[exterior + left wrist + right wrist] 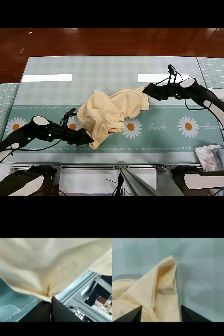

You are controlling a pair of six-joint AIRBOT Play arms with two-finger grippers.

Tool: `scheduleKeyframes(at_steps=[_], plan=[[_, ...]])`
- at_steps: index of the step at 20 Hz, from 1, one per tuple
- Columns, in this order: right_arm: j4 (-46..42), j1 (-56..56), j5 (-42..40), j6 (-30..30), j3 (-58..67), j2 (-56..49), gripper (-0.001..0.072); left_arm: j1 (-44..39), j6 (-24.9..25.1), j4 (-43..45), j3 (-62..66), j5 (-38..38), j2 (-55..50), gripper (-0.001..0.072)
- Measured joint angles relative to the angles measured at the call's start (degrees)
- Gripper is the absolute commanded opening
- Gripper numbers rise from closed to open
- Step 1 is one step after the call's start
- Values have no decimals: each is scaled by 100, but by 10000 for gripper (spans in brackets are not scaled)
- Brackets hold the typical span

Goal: Fold the shirts.

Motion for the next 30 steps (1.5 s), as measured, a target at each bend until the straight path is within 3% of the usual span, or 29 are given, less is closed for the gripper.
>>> scheduleKeyframes(at_steps=[5, 6, 8, 11, 13, 14, 15, 22, 30], plan=[[-588, -103, 361, -39, 7, -22, 529, 0, 0, -46, 0, -17, 4, 24], [-704, -118, 476, -39, 7, -28, 481, 0, 0, -50, 0, -17, 7, 24], [-826, -103, 603, -26, 4, -46, 456, 0, 0, -50, 0, -17, 7, 24], [-883, 57, 761, 11, 7, -177, 240, 0, 2, -52, 0, -15, 7, 25], [-824, 210, 868, 31, 9, -295, 212, 0, 0, -52, 0, -15, 7, 24], [-804, 282, 907, 28, 11, -341, 65, 0, 2, -55, 7, -15, 7, 24], [-699, 345, 955, 28, 11, -376, 21, 0, 2, -52, 20, -15, 7, 24], [-1497, 28, 1244, -68, 352, 509, 20, 46, 9, -44, 1241, -28, 496, 24], [-2068, -1067, 1484, -105, 1364, 3014, 20, 1537, -262, -55, 5125, 229, 1766, 24]])
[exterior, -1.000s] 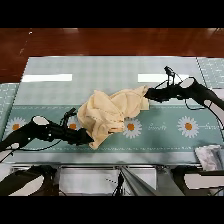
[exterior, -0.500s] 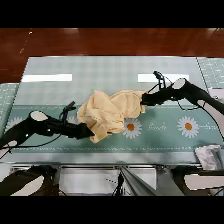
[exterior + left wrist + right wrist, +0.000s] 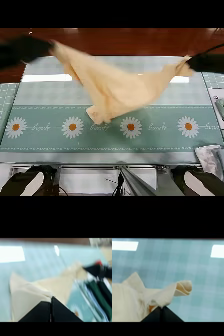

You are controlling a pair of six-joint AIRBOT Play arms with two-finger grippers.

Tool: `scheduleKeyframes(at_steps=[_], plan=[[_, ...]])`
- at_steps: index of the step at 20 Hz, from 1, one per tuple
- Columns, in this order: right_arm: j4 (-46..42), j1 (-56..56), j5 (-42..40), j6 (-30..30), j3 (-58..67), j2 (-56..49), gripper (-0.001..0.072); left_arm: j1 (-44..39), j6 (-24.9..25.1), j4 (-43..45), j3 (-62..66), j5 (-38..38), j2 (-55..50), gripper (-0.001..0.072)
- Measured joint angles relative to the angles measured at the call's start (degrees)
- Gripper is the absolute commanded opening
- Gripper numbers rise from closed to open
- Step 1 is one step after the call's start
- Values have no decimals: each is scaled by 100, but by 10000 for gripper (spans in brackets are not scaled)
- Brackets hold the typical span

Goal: Fold the shirts.

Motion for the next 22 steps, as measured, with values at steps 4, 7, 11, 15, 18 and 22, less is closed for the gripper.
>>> scheduleKeyframes(at_steps=[4, 7, 11, 15, 18, 22], plan=[[-179, -188, -35, -7, 647, 925, 20, 872, -37, -15, 1532, 450, 424, 23], [-658, -232, -33, 87, 1080, 1351, 20, 1362, -72, 63, 2124, 678, 695, 23], [-1687, -249, -35, 605, 1506, 1665, 20, 1692, -575, 745, 2402, 734, 977, 24], [-1379, -249, -315, 787, 2048, 1779, 20, 1773, -789, 695, 2479, 734, 1224, 23], [-929, -249, -1106, 848, 2400, 1784, 19, 1790, -651, 396, 2496, 564, 1379, 24], [-538, -249, -2065, 1034, 2702, 1443, 19, 1797, -544, 216, 2339, -472, 1408, 24]])
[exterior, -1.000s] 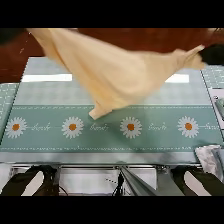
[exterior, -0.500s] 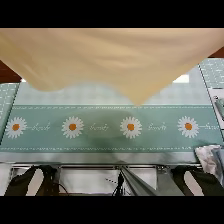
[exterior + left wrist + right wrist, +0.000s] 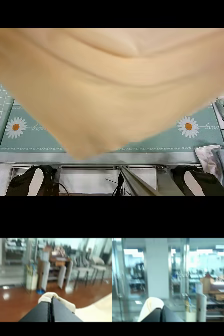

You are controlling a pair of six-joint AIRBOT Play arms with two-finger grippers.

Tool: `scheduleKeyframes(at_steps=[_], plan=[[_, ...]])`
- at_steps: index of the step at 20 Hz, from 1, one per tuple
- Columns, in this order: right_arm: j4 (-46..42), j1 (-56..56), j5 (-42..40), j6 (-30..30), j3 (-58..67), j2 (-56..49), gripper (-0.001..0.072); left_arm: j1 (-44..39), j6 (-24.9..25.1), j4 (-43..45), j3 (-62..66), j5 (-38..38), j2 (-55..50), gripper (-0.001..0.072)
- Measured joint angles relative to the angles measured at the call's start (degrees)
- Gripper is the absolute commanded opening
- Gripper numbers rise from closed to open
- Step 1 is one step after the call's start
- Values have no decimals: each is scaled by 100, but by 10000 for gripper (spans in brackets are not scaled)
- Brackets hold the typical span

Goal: Fold the shirts.

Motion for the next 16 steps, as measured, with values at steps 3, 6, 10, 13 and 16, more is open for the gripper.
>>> scheduleKeyframes(at_steps=[3, 6, 10, 13, 16], plan=[[538, 0, -199, 164, 101, -645, 19, 0, 35, -39, -560, -901, 17, 23], [1355, 2, -114, 221, 136, -1523, 19, -35, 42, -57, -1582, -1434, 83, 24], [2406, 332, 476, 155, 155, -2723, 19, -256, 216, -46, -3375, -1639, 109, 23], [2743, 863, 754, -4, 155, -3484, 20, -538, 678, 0, -4754, -1445, 118, 23], [2846, 1285, 890, -120, 155, -4127, 22, -745, 1014, 262, -5893, -988, 114, 23]])
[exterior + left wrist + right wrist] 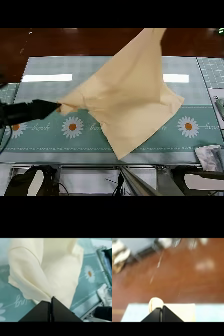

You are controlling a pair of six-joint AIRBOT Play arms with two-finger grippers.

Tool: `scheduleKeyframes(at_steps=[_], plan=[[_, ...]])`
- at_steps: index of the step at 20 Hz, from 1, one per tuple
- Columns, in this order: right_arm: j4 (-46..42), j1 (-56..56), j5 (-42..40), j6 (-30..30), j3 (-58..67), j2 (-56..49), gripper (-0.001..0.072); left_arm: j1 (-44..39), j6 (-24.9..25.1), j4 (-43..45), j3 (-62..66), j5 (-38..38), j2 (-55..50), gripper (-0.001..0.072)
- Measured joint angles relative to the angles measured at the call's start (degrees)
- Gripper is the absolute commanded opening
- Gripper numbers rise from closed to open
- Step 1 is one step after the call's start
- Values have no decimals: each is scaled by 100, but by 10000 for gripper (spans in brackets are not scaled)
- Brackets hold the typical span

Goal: Fold the shirts.

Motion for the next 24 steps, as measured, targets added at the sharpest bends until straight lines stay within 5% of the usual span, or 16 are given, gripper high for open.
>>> scheduleKeyframes(at_steps=[1, 4, 10, 16, 20, 24], plan=[[-46, 68, 20, -13, 0, -168, 32, -37, 68, 94, -297, 136, 0, 23], [-345, 68, 125, -52, 0, -442, 416, -96, 221, 289, -844, 356, 2, 24], [-1178, -881, 1606, -92, 4, -168, 431, -122, 382, 411, -1143, 662, 2, 24], [-3576, -1781, 4148, -42, -988, 828, 428, -129, 457, 428, -1185, 914, 2, 24], [-3222, -1939, 4225, 55, -3189, 2059, 564, -131, 531, 431, -1189, 964, 2, 24], [-2326, -1797, 3967, 87, -5412, 3099, 564, -131, 562, 433, -1189, 990, 2, 24]])
